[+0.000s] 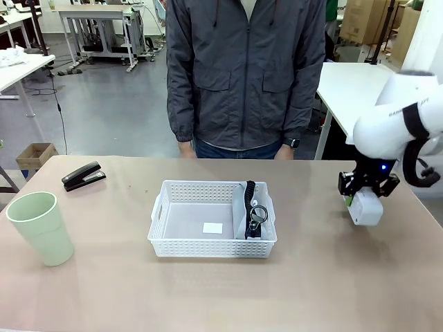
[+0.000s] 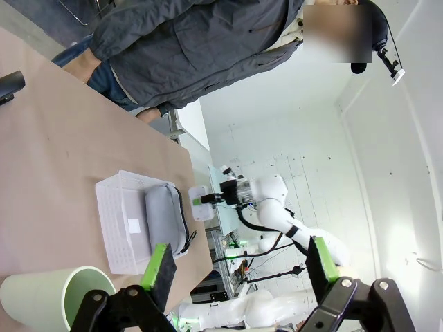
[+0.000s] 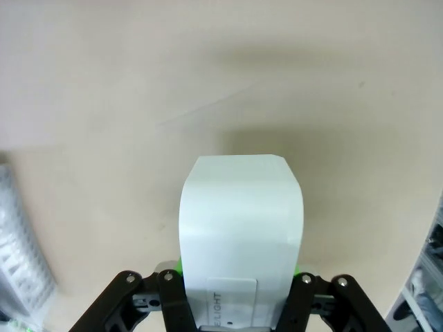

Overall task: Efficiently arrange items inside the basket to fit them all.
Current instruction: Pick up the Digital clock and place it inside the Organizing basket.

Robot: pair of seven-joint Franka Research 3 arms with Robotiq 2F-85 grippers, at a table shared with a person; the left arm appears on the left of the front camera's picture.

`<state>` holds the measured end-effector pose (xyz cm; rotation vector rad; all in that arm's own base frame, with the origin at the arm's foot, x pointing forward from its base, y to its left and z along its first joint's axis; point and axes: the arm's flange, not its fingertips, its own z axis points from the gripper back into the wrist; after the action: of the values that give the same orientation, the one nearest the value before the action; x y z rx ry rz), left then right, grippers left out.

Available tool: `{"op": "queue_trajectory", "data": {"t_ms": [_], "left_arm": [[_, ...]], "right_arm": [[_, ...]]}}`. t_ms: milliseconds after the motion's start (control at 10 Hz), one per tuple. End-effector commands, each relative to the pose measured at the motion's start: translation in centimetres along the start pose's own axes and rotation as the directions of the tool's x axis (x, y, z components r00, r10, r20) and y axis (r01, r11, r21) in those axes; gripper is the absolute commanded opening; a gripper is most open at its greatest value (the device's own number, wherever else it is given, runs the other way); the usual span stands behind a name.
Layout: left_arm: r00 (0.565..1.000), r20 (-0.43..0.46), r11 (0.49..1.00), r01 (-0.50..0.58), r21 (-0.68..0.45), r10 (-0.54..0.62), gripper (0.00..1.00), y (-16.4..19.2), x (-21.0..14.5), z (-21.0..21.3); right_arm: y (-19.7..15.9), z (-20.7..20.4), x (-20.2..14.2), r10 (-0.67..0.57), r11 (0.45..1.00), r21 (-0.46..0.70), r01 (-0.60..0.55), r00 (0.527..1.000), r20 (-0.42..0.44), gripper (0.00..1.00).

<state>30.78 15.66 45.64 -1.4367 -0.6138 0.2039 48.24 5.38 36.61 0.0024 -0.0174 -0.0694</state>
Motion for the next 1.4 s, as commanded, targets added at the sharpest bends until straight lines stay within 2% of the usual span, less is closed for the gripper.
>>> {"op": "queue_trajectory", "data": {"t_ms": [0,100,300,500,600,700,1100,1200,1300], "left_arm": [[1.0,-0.007,1.0,0.004,-0.005,-0.004,1.0,-0.3,-0.3,0.1],[1.0,-0.007,1.0,0.004,-0.005,-0.004,1.0,-0.3,-0.3,0.1],[1.0,-0.007,1.0,0.004,-0.005,-0.004,1.0,-0.3,-0.3,0.1],[1.0,-0.007,1.0,0.004,-0.005,-0.004,1.0,-0.3,-0.3,0.1],[1.0,-0.007,1.0,0.004,-0.005,-0.004,1.0,-0.3,-0.3,0.1],[1.0,-0.007,1.0,0.004,-0.005,-0.004,1.0,-0.3,-0.3,0.1],[1.0,-0.007,1.0,0.004,-0.005,-0.004,1.0,-0.3,-0.3,0.1],[1.0,-0.007,1.0,0.004,-0.005,-0.004,1.0,-0.3,-0.3,0.1],[1.0,-0.007,1.0,0.004,-0.005,-0.004,1.0,-0.3,-0.3,0.1]], "right_arm": [[1.2,6.7,-1.8,0.162,0.985,0.061,-0.16,0.986,-0.027,0.0],[1.6,8.8,-3.5,0.222,0.973,0.067,-0.222,0.975,0.007,0.0],[1.7,12.0,-8.1,0.303,0.95,0.037,-0.309,0.944,0.128,0.0],[0.2,12.6,-11.6,0.351,0.93,0.042,-0.366,0.914,0.201,0.0],[-0.6,12.0,-12.1,0.347,0.93,0.053,-0.364,0.915,0.207,0.0],[1.8,13.8,-9.9,0.318,0.946,0.016,-0.324,0.937,0.143,0.0],[1.8,13.8,-9.9,0.318,0.946,0.016,-0.324,0.937,0.143,0.0],[1.3,13.2,-10.3,0.332,0.941,0.017,-0.338,0.931,0.149,0.52],[3.1,13.9,-9.7,0.314,0.949,-0.054,-0.31,0.93,0.191,0.52]]}}
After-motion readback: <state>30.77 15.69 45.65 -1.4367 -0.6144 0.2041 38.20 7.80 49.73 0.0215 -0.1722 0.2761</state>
